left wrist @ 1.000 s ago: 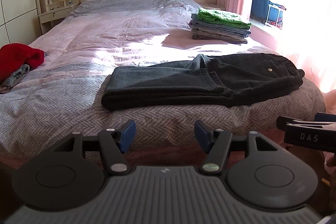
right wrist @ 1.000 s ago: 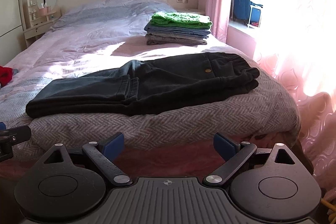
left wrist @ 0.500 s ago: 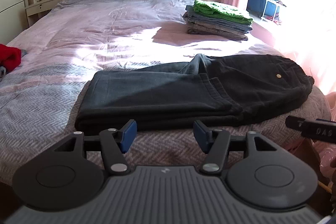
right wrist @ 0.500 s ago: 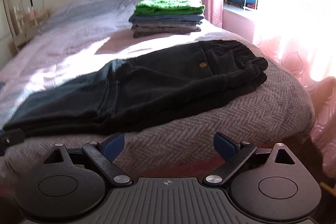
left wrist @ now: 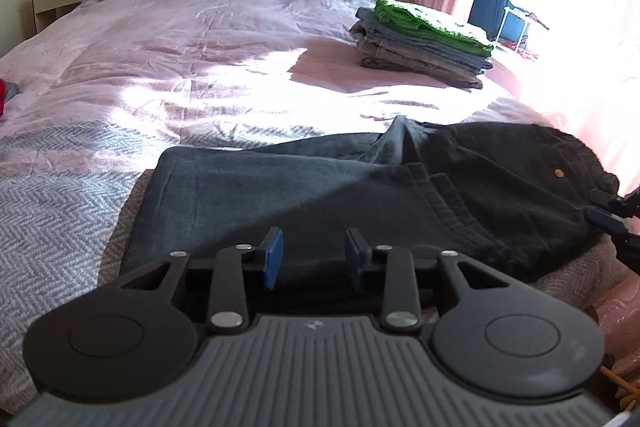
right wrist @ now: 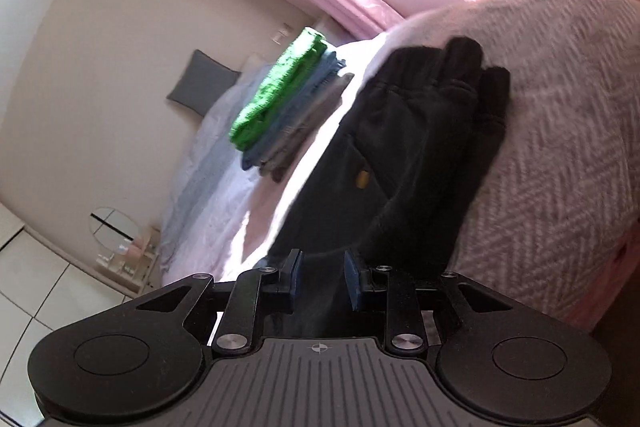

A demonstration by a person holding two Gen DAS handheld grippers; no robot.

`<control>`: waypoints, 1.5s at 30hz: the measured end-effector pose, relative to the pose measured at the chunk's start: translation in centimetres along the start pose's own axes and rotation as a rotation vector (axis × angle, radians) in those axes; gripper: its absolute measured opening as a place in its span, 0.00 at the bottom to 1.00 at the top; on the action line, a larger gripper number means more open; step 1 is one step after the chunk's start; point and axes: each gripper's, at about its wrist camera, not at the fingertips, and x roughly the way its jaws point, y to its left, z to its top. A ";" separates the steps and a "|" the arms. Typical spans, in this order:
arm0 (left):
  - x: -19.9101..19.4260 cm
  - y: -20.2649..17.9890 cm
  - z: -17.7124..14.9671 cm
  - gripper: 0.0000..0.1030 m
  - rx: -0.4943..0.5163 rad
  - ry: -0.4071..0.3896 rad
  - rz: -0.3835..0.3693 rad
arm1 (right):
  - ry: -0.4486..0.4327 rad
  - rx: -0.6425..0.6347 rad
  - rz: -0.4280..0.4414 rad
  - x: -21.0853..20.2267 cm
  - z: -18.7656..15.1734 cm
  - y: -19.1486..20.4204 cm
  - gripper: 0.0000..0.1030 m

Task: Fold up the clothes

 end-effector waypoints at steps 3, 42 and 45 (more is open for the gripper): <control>0.7 0.9 -0.8 0.29 0.007 0.002 -0.007 | 0.011 0.053 0.023 -0.1 0.1 -1.5 0.26; 0.3 3.4 -2.3 0.28 -0.039 -0.075 -0.136 | -0.095 -0.170 -0.354 1.1 3.7 1.1 0.16; -0.2 4.1 -2.2 0.27 -0.081 -0.087 -0.164 | -0.118 -0.268 -0.384 2.2 3.1 3.2 0.15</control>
